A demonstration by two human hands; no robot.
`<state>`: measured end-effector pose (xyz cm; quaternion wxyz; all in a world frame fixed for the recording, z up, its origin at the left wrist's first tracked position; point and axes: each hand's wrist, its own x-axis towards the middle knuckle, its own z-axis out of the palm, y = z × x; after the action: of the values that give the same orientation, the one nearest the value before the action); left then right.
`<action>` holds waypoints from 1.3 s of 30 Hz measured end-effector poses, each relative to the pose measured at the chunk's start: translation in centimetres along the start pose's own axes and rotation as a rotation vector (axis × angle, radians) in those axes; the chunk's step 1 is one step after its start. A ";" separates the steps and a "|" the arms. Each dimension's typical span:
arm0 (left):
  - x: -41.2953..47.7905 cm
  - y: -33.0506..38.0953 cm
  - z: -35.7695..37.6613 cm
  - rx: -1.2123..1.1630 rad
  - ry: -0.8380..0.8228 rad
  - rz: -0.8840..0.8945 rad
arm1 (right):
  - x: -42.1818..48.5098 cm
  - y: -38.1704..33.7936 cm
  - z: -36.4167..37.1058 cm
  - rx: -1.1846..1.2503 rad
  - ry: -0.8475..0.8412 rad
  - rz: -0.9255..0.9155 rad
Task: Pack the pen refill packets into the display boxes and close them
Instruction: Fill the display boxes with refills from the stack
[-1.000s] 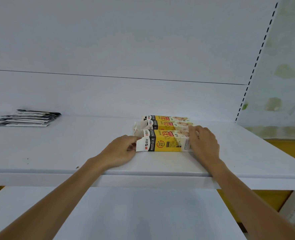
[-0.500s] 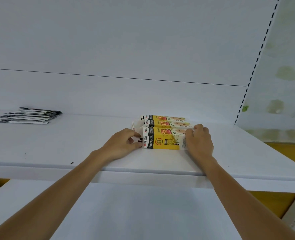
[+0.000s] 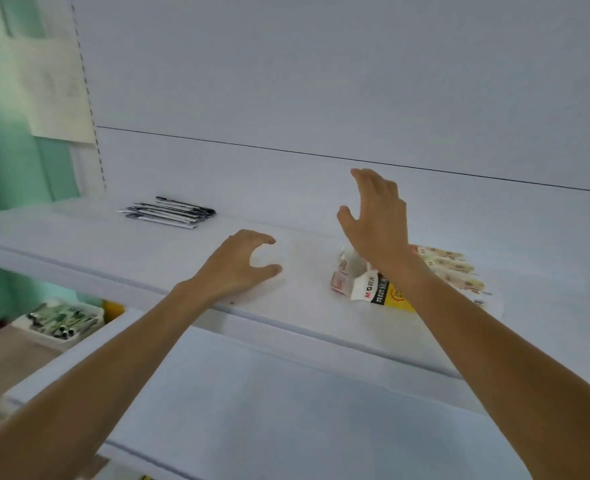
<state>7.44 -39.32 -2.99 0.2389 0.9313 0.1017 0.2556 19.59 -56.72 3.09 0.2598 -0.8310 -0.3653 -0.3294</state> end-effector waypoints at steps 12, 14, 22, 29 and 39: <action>-4.0 -17.4 -14.8 0.251 0.245 -0.347 | 5.0 -21.0 15.8 0.109 -0.365 -0.435; -2.9 -20.9 -16.3 0.255 0.213 -0.341 | 5.8 -22.6 18.7 0.089 -0.414 -0.432; 3.8 -32.1 -20.5 0.160 0.099 -0.165 | 13.7 -26.4 25.0 0.032 -0.414 -0.312; 11.0 -35.8 -19.0 0.079 -0.048 -0.093 | 13.9 -23.7 27.8 0.013 -0.436 -0.059; 14.3 -37.5 -15.0 0.097 -0.147 -0.086 | 13.3 -22.4 30.8 -0.220 -0.530 -0.045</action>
<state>9.17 3.50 -4.22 0.2112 0.9528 0.1361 0.1706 20.09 -16.78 -2.80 0.0561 -0.9030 -0.4008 -0.1443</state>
